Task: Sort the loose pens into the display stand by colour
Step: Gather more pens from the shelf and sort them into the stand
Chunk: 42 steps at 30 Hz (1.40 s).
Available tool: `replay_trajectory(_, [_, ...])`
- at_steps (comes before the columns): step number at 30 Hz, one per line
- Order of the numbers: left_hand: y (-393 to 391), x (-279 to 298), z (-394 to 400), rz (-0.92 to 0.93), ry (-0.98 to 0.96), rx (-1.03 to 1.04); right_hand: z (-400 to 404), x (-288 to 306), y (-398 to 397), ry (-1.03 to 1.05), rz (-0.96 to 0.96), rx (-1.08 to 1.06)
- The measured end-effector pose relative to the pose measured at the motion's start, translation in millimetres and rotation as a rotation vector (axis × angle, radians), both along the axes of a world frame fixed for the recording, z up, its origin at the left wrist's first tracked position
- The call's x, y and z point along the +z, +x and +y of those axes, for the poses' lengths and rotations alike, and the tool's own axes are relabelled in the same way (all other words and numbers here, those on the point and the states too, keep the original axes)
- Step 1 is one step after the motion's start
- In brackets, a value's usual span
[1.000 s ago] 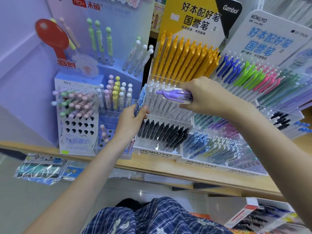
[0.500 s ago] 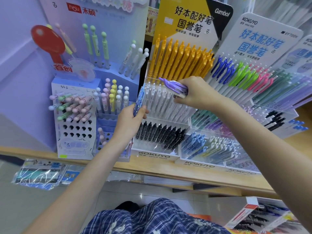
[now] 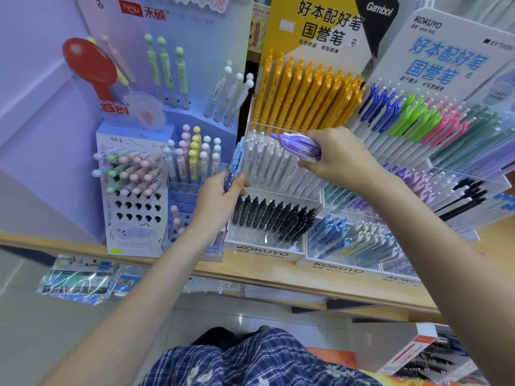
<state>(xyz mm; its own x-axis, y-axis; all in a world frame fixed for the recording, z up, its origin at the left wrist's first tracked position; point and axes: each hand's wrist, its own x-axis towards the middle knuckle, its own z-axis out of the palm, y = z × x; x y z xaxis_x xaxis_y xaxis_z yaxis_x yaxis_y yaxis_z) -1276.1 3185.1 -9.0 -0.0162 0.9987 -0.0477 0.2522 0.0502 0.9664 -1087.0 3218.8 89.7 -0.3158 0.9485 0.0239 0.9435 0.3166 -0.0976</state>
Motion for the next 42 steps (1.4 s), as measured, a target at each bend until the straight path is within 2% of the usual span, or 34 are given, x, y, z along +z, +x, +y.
replay_trajectory(7, [-5, -3, 4, 0.003, -0.018, 0.009, -1, 1, 8, 0.002, 0.040, 0.019])
replay_trajectory(11, [12, 4, 10, 0.141, 0.028, -0.060, 7, 1, 0, -0.050, 0.104, 0.081])
replay_trajectory(18, [32, 0, 24, 0.188, -0.151, -0.186, 6, 0, 6, -0.184, 0.250, 0.001])
replay_trajectory(22, [28, 1, 28, 0.185, -0.184, -0.209, 9, 22, 11, -0.113, 0.469, -0.119])
replay_trajectory(26, [27, 3, 26, 0.148, -0.197, -0.218, 8, 33, 16, -0.050, 0.358, -0.093])
replay_trajectory(31, [28, 2, 21, 0.144, -0.175, -0.218, 1, 16, 16, -0.009, 0.380, -0.146])
replay_trajectory(42, [27, 7, 8, 0.041, -0.083, -0.184, 3, -5, 2, -0.046, 0.196, -0.135])
